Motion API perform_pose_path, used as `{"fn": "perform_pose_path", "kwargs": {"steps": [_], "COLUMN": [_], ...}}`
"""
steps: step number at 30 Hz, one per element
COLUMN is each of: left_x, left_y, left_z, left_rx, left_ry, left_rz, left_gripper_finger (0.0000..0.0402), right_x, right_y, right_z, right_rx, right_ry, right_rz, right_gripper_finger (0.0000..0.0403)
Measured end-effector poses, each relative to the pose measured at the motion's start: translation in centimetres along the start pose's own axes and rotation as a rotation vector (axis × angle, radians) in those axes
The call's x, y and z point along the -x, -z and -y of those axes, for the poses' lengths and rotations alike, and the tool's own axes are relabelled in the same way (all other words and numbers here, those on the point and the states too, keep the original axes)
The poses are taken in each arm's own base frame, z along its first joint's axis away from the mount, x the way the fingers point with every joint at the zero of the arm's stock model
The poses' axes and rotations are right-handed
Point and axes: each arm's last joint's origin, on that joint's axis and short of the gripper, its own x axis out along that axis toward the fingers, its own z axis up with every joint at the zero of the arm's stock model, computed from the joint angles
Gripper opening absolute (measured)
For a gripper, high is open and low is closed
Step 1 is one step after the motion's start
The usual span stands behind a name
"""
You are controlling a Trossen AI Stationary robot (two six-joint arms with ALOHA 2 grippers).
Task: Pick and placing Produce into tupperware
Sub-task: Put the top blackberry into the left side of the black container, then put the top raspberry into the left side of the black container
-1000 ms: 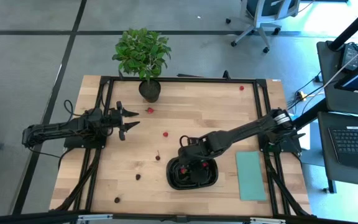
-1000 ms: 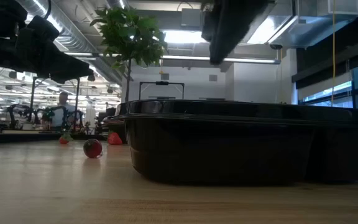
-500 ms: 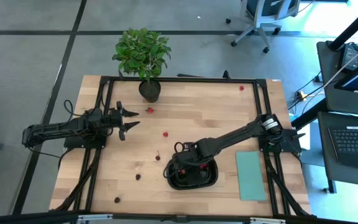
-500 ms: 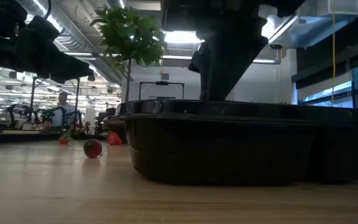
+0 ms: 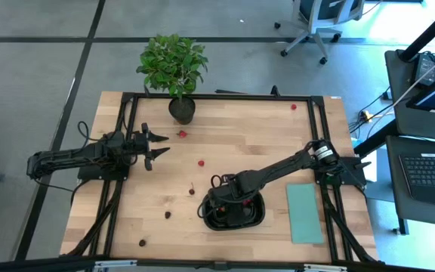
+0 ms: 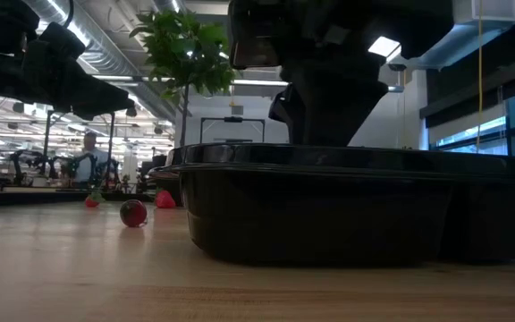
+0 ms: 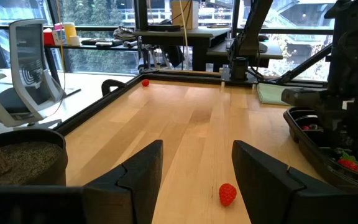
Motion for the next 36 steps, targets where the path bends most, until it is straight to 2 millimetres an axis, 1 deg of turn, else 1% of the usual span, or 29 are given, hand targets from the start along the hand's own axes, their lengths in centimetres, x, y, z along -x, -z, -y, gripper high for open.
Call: {"fn": "perform_pose_path", "kwargs": {"steps": [6, 9, 16, 20, 24, 27, 30, 32, 34, 36], "left_x": [0.0, 0.0, 0.0, 0.0, 0.0, 0.0, 0.0, 0.0, 0.0, 0.0], "left_y": [0.0, 0.0, 0.0, 0.0, 0.0, 0.0, 0.0, 0.0, 0.0, 0.0], "left_z": [0.0, 0.0, 0.0, 0.0, 0.0, 0.0, 0.0, 0.0, 0.0, 0.0], "left_rx": [0.0, 0.0, 0.0, 0.0, 0.001, 0.001, 0.002, 0.001, 0.001, 0.001], "left_ry": [0.0, 0.0, 0.0, 0.0, 0.0, 0.0, 0.0, 0.0, 0.0, 0.0], "left_rz": [0.0, 0.0, 0.0, 0.0, 0.0, 0.0, 0.0, 0.0, 0.0, 0.0], "left_gripper_finger": [0.0186, 0.0186, 0.0186, 0.0186, 0.0186, 0.0186, 0.0186, 0.0186, 0.0186, 0.0186], "right_x": [0.0, 0.0, 0.0, 1.1, 3.5, 6.3, 9.5, 11.9, 14.2, 16.1], "right_y": [0.0, 0.0, 0.2, 0.1, -0.4, -0.4, -0.1, 0.3, 1.1, 2.2], "right_z": [0.0, 0.0, 0.0, 0.2, 0.2, 0.7, 1.8, 2.5, 3.3, 4.1], "right_rx": [0.003, 0.001, -0.008, -0.04, -0.006, 0.027, 0.002, -0.017, -0.038, -0.071], "right_ry": [0.0, 0.001, 0.003, 0.016, 0.038, 0.092, 0.131, 0.135, 0.142, 0.197], "right_rz": [-0.002, -0.002, -0.017, -0.073, -0.077, -0.048, 0.023, 0.082, 0.136, 0.178], "right_gripper_finger": [0.0152, 0.016, 0.0159, 0.0158, 0.0158, 0.0158, 0.0158, 0.0158, 0.0158, 0.0158]}}
